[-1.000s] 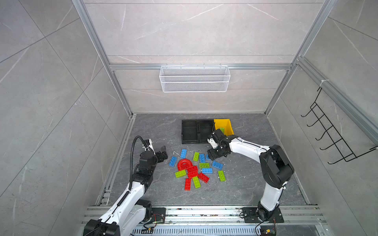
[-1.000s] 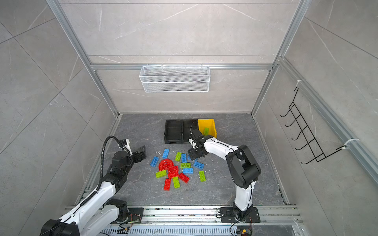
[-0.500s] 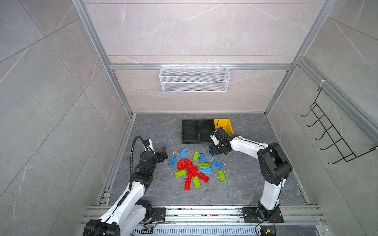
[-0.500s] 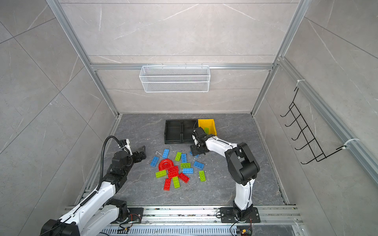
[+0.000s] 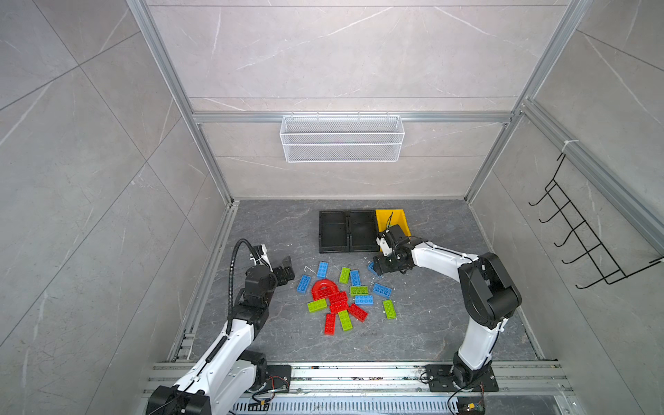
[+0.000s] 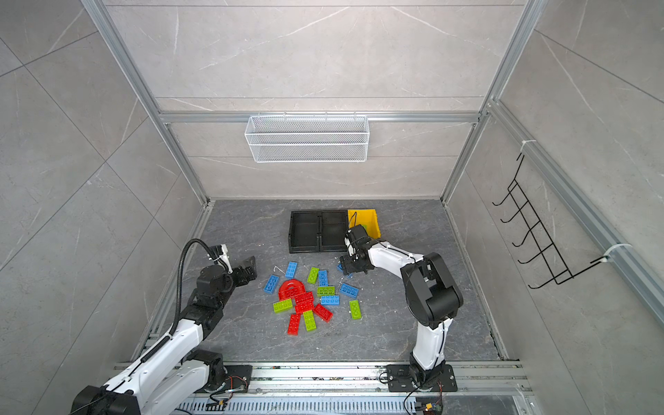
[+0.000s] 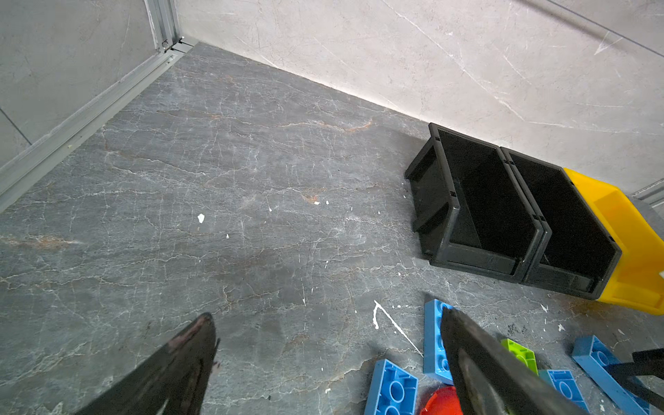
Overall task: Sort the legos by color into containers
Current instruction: 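Move the right gripper down onto a blue brick near the bins and grasp it, then lift the blue brick and carry it over the black bins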
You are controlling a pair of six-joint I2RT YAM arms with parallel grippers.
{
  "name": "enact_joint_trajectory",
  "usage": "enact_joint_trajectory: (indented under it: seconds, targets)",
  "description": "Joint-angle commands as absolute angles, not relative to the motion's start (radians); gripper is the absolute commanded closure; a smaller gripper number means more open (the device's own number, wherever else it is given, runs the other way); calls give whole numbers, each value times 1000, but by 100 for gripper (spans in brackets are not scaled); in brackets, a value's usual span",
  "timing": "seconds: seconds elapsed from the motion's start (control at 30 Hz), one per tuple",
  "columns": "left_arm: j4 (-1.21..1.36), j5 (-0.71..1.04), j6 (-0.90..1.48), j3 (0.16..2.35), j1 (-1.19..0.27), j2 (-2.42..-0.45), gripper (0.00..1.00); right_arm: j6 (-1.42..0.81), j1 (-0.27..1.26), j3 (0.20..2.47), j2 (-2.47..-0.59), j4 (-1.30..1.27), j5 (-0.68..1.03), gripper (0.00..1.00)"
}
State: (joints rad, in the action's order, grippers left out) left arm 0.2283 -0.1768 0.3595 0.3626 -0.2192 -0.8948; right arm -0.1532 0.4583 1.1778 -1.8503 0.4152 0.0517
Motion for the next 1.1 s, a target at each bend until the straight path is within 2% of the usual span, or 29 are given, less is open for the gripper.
enact_joint_trajectory:
  seconds: [0.0, 0.57, 1.07]
  targets:
    - [246, -180, 352, 408, -220, -899, 0, -95, 475, 1183, -1800, 446, 43, 26]
    - [243, -186, 354, 410, -220, -911, 0, -24, 533, 1266, -1915, 486, 21, 27]
    - [245, -184, 357, 407, -221, -902, 0, -57, 538, 1221, -1899, 431, 48, 58]
